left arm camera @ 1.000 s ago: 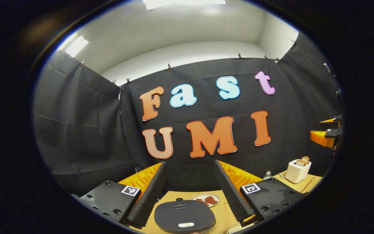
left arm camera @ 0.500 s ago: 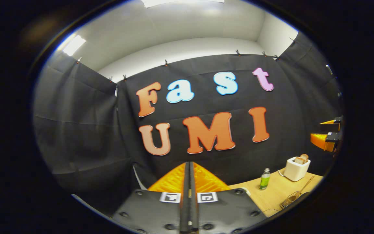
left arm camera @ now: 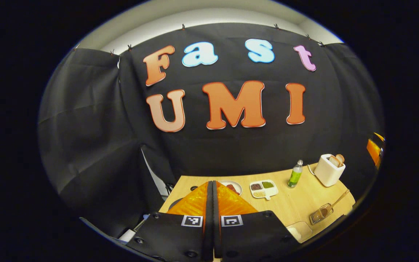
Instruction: Close the left gripper, press the button to open the rice cooker; take a wooden spoon from the chopstick holder with the right hand, scoop a spoonful of rice and pour it into the rice cooker, then put the wooden spoon back into the chopstick holder.
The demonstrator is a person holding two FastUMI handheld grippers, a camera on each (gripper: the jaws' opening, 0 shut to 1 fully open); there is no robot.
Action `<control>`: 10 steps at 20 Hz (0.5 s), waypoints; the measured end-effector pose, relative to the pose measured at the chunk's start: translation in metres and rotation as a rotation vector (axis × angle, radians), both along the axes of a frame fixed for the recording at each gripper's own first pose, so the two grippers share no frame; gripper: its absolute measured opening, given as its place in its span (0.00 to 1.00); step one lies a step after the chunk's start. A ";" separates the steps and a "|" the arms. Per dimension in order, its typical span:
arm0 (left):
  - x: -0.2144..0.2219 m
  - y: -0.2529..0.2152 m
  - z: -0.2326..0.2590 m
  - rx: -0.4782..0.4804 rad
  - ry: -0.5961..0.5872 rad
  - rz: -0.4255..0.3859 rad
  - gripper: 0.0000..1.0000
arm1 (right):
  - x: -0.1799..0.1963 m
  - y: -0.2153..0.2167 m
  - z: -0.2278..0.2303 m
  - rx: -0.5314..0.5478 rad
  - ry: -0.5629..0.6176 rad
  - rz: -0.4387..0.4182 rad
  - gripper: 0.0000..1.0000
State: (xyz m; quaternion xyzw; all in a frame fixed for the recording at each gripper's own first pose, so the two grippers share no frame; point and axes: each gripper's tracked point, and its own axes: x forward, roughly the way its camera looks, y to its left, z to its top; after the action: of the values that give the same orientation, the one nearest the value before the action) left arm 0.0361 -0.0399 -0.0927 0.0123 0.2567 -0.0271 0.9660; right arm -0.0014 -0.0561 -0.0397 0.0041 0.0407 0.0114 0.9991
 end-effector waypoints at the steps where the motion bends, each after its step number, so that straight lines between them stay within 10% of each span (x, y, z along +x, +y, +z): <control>1: 0.004 0.007 -0.012 0.000 0.050 0.009 0.05 | -0.001 -0.005 -0.002 -0.002 0.005 -0.010 0.95; 10: -0.021 0.004 -0.126 -0.175 0.615 0.035 0.05 | -0.024 -0.024 -0.038 -0.008 0.100 -0.057 0.95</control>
State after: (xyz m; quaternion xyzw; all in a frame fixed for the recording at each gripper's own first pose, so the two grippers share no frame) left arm 0.0153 -0.0362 -0.2192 -0.0838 0.5337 -0.0348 0.8408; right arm -0.0256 -0.0797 -0.0777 0.0019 0.0903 -0.0173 0.9958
